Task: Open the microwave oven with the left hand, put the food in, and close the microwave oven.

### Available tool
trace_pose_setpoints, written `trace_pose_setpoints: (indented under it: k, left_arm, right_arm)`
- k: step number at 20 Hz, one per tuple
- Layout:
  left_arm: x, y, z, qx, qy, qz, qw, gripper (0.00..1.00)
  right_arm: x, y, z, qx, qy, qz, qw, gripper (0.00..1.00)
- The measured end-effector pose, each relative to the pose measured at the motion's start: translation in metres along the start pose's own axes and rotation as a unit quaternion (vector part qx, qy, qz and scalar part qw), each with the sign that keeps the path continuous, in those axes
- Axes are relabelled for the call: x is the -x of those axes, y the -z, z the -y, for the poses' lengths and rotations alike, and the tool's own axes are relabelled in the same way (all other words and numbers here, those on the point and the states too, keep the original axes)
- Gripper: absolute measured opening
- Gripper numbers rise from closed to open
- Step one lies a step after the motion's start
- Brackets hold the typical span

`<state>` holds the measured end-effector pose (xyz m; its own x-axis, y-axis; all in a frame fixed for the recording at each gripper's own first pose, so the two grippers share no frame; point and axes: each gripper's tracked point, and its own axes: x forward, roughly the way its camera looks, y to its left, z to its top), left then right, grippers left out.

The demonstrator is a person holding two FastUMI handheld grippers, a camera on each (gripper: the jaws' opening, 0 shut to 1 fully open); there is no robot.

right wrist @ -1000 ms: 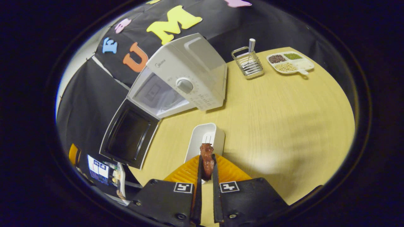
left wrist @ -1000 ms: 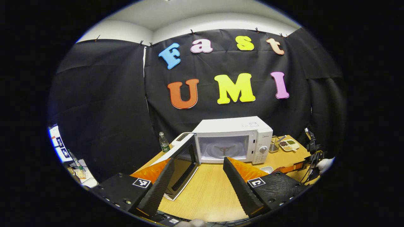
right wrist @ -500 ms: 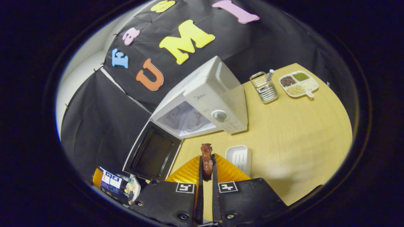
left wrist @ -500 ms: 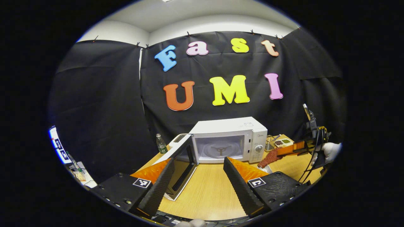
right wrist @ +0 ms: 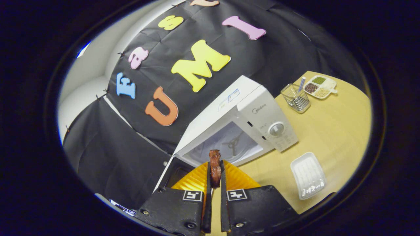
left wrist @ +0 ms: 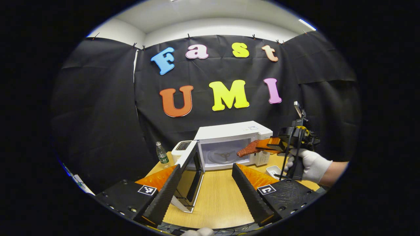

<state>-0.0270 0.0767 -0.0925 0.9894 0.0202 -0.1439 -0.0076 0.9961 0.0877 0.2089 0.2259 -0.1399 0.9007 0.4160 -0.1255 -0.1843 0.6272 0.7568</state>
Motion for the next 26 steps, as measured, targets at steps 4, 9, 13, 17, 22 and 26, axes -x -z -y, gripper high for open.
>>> trace_pose_setpoints:
  k: [4, 9, 13, 17, 22, 26]
  left_arm:
    - [-0.002, 0.009, -0.005, 0.000, 0.020, 0.006, 1.000, 0.95]
    - [-0.009, 0.024, -0.019, 0.006, 0.030, 0.002, 1.000, 0.95]
    - [-0.018, 0.044, -0.017, 0.008, 0.052, -0.006, 0.999, 0.95]
    - [-0.027, 0.063, -0.018, 0.027, 0.058, -0.018, 0.998, 0.95]
    - [-0.036, 0.080, -0.026, 0.030, 0.049, -0.038, 0.998, 0.95]
    - [-0.043, 0.081, -0.030, 0.029, 0.046, -0.038, 0.998, 0.95]
  right_arm:
    - [-0.058, 0.019, -0.012, -0.062, 0.010, 0.044, 0.997, 0.14]
    - [-0.128, 0.041, -0.009, -0.073, 0.034, 0.070, 0.994, 0.14]
    - [-0.175, 0.045, 0.014, -0.069, 0.060, 0.092, 0.991, 0.14]
    - [-0.220, 0.051, 0.032, -0.010, 0.093, 0.093, 0.991, 0.14]
    - [-0.239, 0.055, 0.048, 0.022, 0.105, 0.104, 0.989, 0.06]
    - [-0.231, 0.056, 0.059, 0.115, 0.151, 0.106, 0.976, 0.34]
